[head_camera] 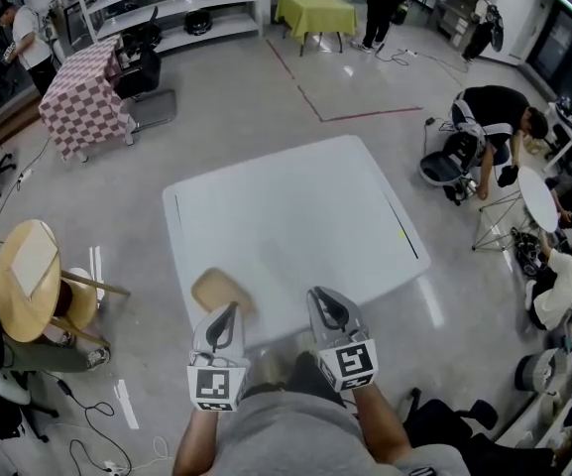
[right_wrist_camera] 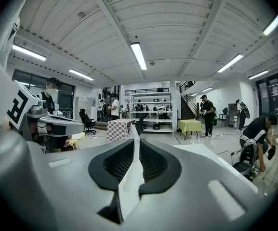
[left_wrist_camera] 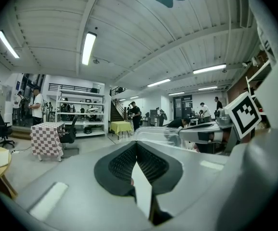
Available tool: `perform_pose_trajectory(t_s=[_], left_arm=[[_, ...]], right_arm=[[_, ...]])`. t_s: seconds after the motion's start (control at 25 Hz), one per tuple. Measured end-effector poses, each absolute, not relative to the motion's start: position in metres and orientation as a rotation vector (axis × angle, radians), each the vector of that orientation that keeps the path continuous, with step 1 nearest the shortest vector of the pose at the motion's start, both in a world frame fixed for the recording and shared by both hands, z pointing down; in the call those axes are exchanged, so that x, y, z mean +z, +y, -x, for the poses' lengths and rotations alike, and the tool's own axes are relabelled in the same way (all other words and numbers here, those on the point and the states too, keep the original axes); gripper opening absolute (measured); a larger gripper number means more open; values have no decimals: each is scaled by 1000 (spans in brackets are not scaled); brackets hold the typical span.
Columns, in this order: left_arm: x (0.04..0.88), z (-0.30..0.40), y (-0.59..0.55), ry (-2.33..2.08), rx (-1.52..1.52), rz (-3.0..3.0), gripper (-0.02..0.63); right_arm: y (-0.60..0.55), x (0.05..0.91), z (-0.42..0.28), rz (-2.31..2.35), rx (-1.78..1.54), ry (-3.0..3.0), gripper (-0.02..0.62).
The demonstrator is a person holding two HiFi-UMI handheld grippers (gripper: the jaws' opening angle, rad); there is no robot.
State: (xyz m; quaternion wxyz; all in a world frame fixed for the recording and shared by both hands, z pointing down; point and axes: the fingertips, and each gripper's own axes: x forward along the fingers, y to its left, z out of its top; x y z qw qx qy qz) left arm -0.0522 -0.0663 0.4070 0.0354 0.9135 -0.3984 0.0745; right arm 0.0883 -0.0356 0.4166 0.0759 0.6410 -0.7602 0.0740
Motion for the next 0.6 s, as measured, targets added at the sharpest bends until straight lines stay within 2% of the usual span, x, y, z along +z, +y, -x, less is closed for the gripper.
perform_pose_trajectory(t_s=[0.6], left_arm=[[411,47,-62,-1184,218,-2809,11]], right_arm=[[-27,424,-90,-1928,251,-2259,40]])
